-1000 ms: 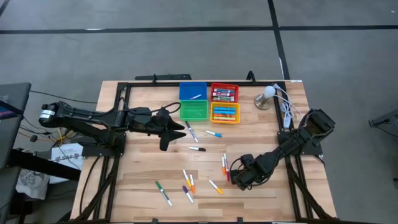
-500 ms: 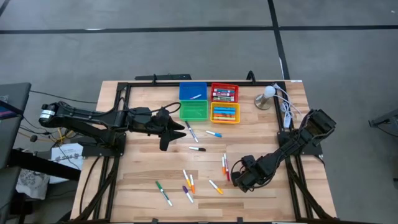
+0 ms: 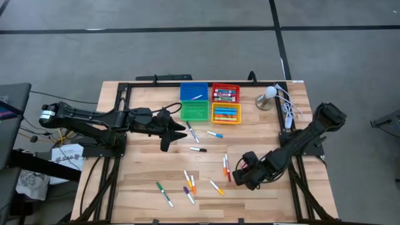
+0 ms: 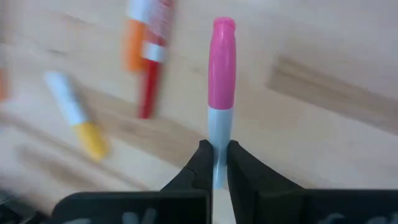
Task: Pick & Place Markers
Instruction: Put the small pink highlighter pen into the blue bin
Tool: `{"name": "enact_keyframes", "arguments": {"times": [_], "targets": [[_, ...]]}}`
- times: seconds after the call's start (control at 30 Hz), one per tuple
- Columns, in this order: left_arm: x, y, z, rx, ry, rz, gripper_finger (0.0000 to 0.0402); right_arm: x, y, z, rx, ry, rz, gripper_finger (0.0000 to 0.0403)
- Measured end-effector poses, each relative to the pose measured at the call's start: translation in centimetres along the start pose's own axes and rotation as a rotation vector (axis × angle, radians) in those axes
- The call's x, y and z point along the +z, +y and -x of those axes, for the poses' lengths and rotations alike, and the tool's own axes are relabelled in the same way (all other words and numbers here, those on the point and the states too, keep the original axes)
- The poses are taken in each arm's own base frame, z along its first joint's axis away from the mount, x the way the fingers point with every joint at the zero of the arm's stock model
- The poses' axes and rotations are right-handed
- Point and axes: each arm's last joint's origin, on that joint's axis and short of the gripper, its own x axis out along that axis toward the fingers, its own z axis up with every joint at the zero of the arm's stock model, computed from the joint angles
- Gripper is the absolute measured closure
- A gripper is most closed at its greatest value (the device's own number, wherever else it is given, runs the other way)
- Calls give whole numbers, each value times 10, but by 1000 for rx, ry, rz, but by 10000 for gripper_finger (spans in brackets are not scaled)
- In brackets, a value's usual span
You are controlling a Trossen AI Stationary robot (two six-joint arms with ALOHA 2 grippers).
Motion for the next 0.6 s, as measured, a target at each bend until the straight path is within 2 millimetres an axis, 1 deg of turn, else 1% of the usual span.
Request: {"name": "enact_keyframes", "arguments": {"times": [0.13, 0.33, 0.43, 0.6], "targets": [[0, 0, 0, -3, -5, 1, 229, 8, 2, 25, 130, -113, 77, 383], [2, -1, 0, -17, -14, 4, 229, 28, 10, 57, 323, -297, 211, 389], [4, -4, -1, -69, -26, 5, 229, 42, 18, 66, 401, -361, 294, 386], [10, -9, -4, -185, -73, -1, 229, 72, 34, 76, 510, -484, 408, 385]]}}
